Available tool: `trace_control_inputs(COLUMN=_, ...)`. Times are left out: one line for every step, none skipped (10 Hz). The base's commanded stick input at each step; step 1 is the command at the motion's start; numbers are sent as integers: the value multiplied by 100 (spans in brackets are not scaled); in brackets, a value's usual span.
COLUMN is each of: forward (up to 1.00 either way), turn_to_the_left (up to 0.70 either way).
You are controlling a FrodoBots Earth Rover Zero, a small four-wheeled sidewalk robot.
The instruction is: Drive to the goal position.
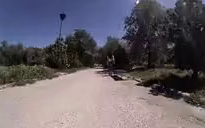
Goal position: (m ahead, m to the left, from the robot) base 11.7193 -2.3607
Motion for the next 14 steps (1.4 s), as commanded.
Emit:
trace_control_inputs(forward=70, turn_to_the_left=1)
trace_control_inputs(forward=70, turn_to_the_left=1)
trace_control_inputs(forward=70, turn_to_the_left=1)
trace_control_inputs(forward=70, turn_to_the_left=1)
trace_control_inputs(forward=70, turn_to_the_left=1)
trace_control_inputs(forward=70, turn_to_the_left=1)
trace_control_inputs(forward=70, turn_to_the_left=1)
trace_control_inputs(forward=70, turn_to_the_left=9)
trace_control_inputs(forward=70, turn_to_the_left=27)
trace_control_inputs(forward=70, turn_to_the_left=34)
trace_control_inputs(forward=70, turn_to_the_left=35)
trace_control_inputs(forward=70, turn_to_the_left=35)
trace_control_inputs(forward=70, turn_to_the_left=22)
trace_control_inputs(forward=70, turn_to_the_left=5)
